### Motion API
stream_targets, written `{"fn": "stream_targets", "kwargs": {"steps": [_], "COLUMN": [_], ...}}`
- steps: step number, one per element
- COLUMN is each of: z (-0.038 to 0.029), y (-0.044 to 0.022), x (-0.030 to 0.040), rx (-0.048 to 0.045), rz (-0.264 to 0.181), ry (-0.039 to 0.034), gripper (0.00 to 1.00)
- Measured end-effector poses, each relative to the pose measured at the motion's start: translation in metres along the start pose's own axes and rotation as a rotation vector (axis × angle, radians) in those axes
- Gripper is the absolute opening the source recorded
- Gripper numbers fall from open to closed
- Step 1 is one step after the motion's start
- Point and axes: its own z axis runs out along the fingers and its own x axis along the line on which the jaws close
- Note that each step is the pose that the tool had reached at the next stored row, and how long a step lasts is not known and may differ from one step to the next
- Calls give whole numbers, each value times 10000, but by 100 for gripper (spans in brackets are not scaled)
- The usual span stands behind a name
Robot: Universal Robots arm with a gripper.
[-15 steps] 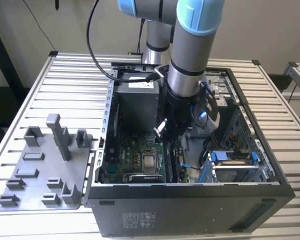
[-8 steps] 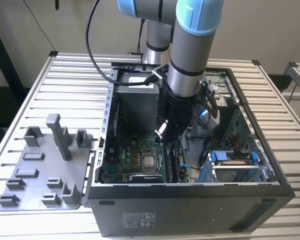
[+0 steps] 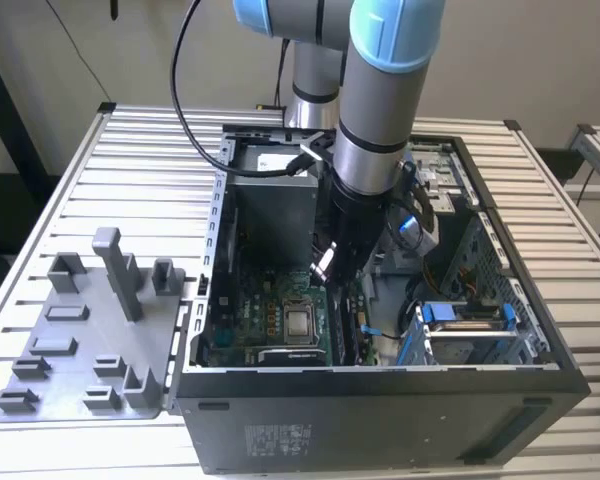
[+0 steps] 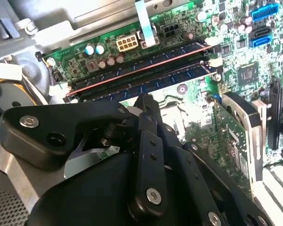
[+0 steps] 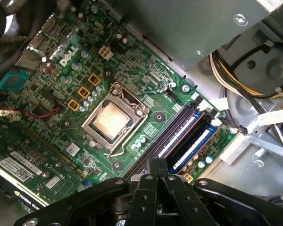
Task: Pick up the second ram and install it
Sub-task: 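Press down the second ram until it locks into place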
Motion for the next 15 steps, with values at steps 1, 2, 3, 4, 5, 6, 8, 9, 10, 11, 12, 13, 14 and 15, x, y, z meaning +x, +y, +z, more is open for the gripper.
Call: {"fn": "stream_targets", "kwargs": {"steps": [1, 2, 3, 4, 5, 6, 8, 9, 10, 11, 12, 13, 14, 15], "z": [1, 2, 3, 5, 6, 7, 10, 12, 15, 19, 21, 25, 28, 33], "y": [1, 1, 2, 1, 2, 2, 3, 4, 4, 5, 5, 6, 8, 9], "x": [1, 1, 2, 2, 2, 2, 4, 4, 5, 5, 6, 7, 9, 10], "rx": [12, 22, 34, 44, 53, 60, 72, 77, 83, 88, 94, 99, 103, 106], "rz": [-109, -207, -324, -441, -565, -691, -922, -1050, -1172, -1302, -1423, -1540, -1652, -1763], "ry": [-10, -21, -35, -46, -54, -60, -72, -77, -82, -87, -91, -96, -99, -104], "gripper": [11, 11, 11, 11, 11, 11, 11, 11, 11, 11, 11, 11, 11, 11]}}
